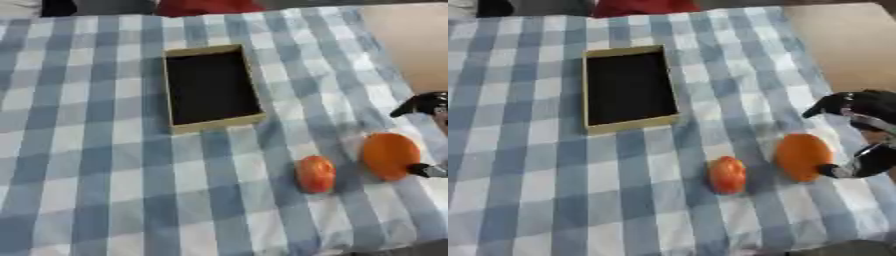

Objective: Pick up objects on the table and place them in the box.

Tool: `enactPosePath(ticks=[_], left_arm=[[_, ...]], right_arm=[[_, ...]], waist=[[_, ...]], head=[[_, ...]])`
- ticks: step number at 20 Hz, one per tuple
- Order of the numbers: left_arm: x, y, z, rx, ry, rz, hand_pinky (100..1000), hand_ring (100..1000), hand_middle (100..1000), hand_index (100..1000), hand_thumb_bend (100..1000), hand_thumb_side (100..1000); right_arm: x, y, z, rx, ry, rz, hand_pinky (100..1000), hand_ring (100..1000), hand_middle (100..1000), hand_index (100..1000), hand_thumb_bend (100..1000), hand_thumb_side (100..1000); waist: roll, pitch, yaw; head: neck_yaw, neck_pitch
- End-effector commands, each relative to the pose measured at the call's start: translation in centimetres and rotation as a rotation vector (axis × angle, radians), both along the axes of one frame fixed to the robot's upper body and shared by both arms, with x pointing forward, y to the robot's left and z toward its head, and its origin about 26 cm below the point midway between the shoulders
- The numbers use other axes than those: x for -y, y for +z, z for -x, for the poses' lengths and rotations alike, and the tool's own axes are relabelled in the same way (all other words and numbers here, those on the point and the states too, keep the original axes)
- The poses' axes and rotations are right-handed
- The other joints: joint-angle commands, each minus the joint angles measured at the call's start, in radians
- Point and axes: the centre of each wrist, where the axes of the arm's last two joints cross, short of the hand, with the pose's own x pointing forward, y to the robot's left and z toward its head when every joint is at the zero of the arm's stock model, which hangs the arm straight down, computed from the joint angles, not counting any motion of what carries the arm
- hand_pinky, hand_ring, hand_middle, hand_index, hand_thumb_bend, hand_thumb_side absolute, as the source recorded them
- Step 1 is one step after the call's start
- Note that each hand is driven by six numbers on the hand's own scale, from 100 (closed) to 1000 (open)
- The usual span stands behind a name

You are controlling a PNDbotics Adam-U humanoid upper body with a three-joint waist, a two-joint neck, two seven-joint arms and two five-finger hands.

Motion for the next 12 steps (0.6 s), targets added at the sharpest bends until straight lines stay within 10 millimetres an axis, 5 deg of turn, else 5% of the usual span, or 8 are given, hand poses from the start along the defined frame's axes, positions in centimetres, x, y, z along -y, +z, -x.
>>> enactPosePath(ticks=[1,7,12], left_arm=[[-0.1,0.9,0.2,0.028,-0.005,-0.013,843,838,735,827,149,720],[0.0,0.9,0.2,0.028,-0.005,-0.012,843,838,735,826,149,721],[-0.1,0.9,0.2,0.027,-0.004,-0.012,843,838,736,826,148,721]], right_arm=[[0.3,0.4,-0.1,-0.001,-0.003,0.005,758,831,794,895,463,359],[0.5,-0.4,-0.2,-0.028,-0.006,-0.037,713,801,738,843,407,372],[0.9,-0.7,-0.4,0.016,-0.024,-0.094,537,632,507,625,347,209]], waist=[[0.0,-0.012,0.001],[0.001,-0.01,0.005],[0.002,-0.01,0.006]], head=[[-0.002,0.005],[-0.005,0.005],[-0.005,0.005]])
